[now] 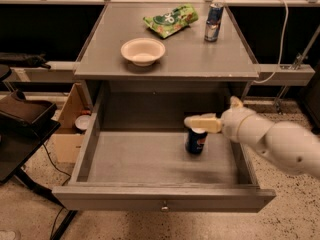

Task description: Place pepsi can into top drawer

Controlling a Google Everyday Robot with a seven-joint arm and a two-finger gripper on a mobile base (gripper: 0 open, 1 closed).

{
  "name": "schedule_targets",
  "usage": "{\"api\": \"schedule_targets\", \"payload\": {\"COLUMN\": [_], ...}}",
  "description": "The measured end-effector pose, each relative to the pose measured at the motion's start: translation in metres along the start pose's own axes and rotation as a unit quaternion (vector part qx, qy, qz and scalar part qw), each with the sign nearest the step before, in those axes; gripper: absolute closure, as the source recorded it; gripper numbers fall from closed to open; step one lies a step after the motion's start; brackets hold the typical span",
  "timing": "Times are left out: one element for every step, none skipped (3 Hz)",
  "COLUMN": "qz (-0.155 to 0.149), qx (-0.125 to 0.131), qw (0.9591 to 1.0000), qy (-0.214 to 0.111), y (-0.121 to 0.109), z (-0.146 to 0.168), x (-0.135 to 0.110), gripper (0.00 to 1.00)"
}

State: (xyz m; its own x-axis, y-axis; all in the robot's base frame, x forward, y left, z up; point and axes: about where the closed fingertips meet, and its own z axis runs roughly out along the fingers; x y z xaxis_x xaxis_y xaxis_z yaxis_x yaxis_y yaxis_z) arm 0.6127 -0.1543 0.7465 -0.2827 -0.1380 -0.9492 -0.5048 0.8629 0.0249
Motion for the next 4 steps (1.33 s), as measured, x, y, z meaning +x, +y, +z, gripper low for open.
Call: {"api": "schedule_targets", "payload": {"qz": [-0.064,-0.133,-0.198,-0.245], "qx": [-0.013,-0.03,-0.023,0.02], "qw": [0.9978,0.9905,0.9769,0.9609], "qy": [-0.01,0.016,0.075,0.126], "y": [-0.024,-0.025,-0.007,0.005], "z": [-0.032,-0.055,-0.081,-0.131], "x": [-0.053,-0.116,-0.19,-0.26], "gripper": [0.0,0.0,0.0,0.0]}}
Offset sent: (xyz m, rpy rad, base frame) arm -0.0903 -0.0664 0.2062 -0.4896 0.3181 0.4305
